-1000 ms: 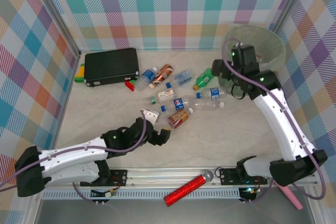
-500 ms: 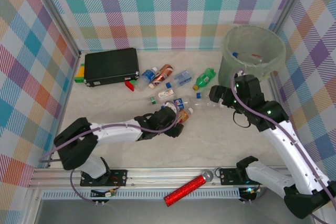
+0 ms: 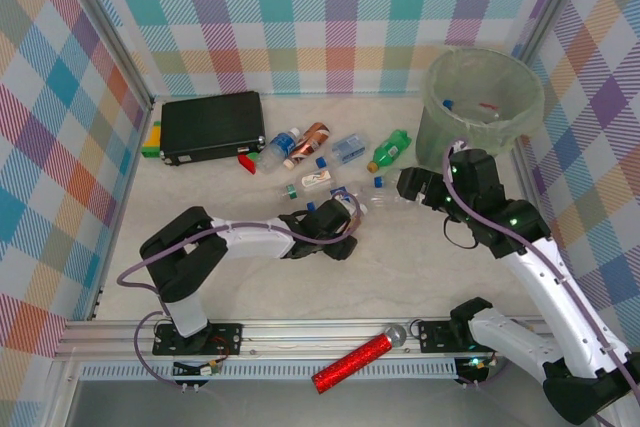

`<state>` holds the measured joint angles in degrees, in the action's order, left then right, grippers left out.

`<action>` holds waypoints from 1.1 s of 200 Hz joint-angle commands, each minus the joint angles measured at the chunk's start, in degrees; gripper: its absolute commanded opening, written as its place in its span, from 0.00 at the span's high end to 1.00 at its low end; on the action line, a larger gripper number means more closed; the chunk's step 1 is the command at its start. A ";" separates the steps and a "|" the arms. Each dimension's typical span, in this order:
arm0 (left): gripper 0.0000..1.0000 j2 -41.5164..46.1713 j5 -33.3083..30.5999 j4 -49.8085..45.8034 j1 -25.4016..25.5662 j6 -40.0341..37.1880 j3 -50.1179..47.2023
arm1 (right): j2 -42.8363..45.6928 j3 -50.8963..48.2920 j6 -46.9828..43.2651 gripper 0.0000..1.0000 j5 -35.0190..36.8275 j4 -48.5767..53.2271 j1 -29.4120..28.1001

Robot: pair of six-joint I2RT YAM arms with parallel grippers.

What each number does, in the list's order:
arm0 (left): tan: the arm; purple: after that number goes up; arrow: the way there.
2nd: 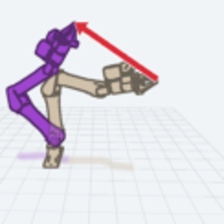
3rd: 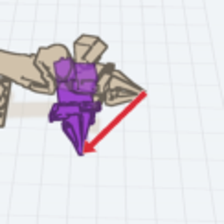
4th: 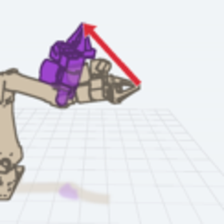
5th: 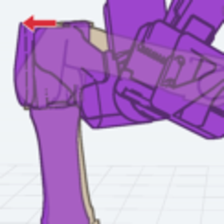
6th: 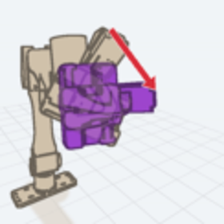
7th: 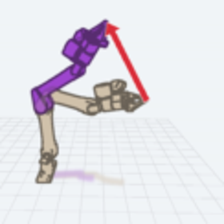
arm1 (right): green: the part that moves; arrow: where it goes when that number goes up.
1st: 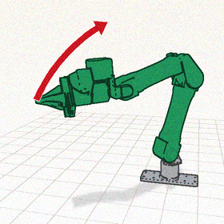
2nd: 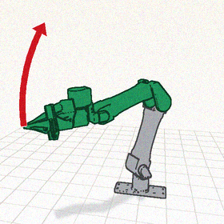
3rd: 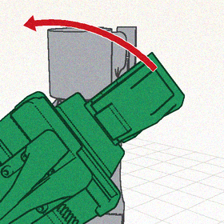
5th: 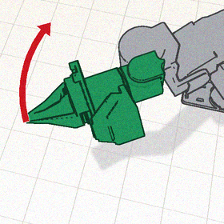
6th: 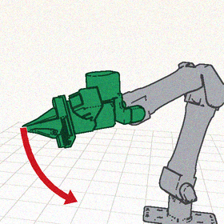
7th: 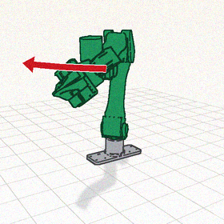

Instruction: Put the plastic bottles in the bin

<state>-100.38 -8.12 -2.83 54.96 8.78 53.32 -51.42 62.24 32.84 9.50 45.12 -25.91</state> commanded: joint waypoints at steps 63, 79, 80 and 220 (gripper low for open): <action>0.50 11.31 3.83 3.63 -0.38 2.91 -5.28 | -1.68 -1.51 3.43 0.01 -6.17 -4.51 -0.26; 0.51 15.51 4.39 4.57 -0.39 3.82 -6.99 | -2.25 -1.51 4.32 0.01 -8.88 -6.19 -0.21; 0.51 15.80 4.41 4.62 -0.38 3.85 -7.08 | -2.35 -1.51 4.37 0.01 -9.05 -6.28 -0.24; 0.51 38.73 11.24 9.80 -0.29 8.59 -15.70 | -16.17 1.31 12.25 0.35 -31.74 -20.35 -5.70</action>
<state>-64.27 1.10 4.75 54.96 15.97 38.39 -64.71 61.19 43.77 -18.96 27.64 -29.50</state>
